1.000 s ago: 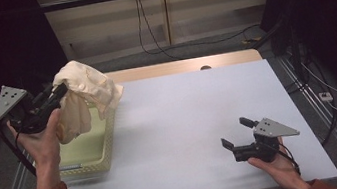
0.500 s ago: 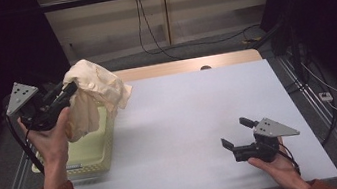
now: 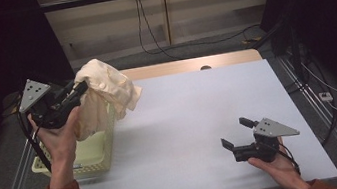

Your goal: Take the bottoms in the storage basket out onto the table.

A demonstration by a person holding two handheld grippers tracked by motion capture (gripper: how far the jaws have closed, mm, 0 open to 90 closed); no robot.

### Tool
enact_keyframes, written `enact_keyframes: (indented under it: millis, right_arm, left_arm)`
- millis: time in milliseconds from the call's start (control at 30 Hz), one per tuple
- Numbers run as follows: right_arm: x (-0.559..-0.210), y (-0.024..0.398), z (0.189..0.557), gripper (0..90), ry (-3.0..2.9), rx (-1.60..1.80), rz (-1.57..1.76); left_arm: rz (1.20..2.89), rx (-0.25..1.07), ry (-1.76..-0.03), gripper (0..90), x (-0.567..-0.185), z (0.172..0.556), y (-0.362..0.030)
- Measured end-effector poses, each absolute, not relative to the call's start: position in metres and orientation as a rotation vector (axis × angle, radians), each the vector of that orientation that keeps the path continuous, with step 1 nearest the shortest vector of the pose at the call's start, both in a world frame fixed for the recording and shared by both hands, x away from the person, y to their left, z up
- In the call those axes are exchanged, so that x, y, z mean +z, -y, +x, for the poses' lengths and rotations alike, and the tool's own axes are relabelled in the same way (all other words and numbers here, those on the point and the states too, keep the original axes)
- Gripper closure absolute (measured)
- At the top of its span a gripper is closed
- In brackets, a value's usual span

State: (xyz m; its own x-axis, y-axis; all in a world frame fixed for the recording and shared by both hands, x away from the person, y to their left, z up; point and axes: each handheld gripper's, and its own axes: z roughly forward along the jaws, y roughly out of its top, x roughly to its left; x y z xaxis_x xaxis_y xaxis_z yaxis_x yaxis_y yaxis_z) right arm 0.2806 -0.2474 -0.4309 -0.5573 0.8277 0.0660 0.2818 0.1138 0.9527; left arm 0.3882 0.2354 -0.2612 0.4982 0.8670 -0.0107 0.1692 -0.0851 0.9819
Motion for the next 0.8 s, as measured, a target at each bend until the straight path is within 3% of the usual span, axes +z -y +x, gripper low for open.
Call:
enact_keyframes:
  millis: [800]
  right_arm:
    - [-0.431,0.248,0.281,4.8,-1.906,1.461,1.076]
  left_arm:
    - [1.596,0.72,-0.853,73.4,-0.257,0.386,-0.211]
